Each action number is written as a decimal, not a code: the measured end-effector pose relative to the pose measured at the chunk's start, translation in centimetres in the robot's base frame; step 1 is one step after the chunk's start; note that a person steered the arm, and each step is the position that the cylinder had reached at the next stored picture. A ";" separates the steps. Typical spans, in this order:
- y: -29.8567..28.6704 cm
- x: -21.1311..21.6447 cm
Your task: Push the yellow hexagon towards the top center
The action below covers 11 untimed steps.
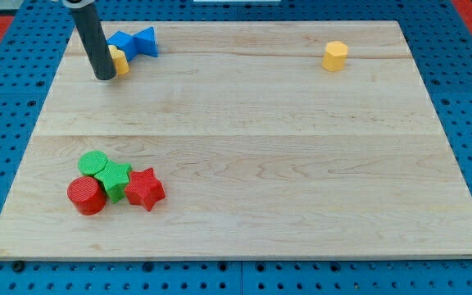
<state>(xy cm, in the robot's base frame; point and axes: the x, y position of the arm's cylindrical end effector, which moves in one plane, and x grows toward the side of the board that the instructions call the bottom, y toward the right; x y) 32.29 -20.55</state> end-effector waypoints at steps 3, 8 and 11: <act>25.1 0.5; 35.4 -6.8; 38.9 -2.9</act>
